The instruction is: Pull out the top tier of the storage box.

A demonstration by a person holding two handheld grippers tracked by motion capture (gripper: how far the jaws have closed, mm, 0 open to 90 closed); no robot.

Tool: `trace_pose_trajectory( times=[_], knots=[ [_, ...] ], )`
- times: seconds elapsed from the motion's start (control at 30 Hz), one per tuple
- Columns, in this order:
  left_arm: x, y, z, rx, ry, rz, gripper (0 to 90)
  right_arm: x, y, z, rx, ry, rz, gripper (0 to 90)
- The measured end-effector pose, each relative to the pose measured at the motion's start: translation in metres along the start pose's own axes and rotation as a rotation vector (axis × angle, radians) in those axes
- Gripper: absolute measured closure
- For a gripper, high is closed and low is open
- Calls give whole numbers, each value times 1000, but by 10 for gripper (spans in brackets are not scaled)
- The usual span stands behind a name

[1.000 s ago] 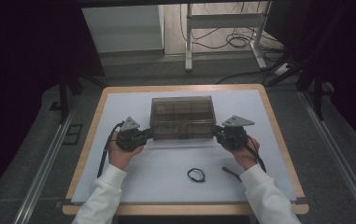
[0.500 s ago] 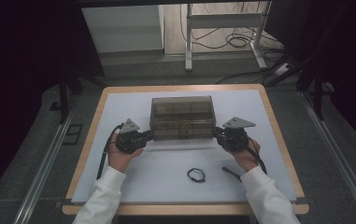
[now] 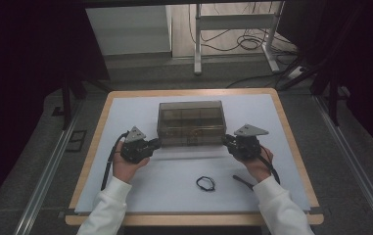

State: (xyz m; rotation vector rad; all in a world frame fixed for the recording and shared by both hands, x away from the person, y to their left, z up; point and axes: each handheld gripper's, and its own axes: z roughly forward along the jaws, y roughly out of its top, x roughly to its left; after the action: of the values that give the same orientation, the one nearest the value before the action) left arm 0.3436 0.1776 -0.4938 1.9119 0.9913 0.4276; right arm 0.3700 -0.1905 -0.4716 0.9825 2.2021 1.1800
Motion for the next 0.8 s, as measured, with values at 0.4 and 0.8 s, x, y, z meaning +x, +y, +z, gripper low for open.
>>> trace_pose_trajectory(
  times=[0.4, 0.8],
  knots=[
    [-3, -2, -3, 1, -4, 5, 799, 2, -3, -4, -5, 6, 5, 759],
    [-6, -5, -5, -8, -13, -5, 800, 2, -6, -6, -10, 10, 15, 761]
  ],
)
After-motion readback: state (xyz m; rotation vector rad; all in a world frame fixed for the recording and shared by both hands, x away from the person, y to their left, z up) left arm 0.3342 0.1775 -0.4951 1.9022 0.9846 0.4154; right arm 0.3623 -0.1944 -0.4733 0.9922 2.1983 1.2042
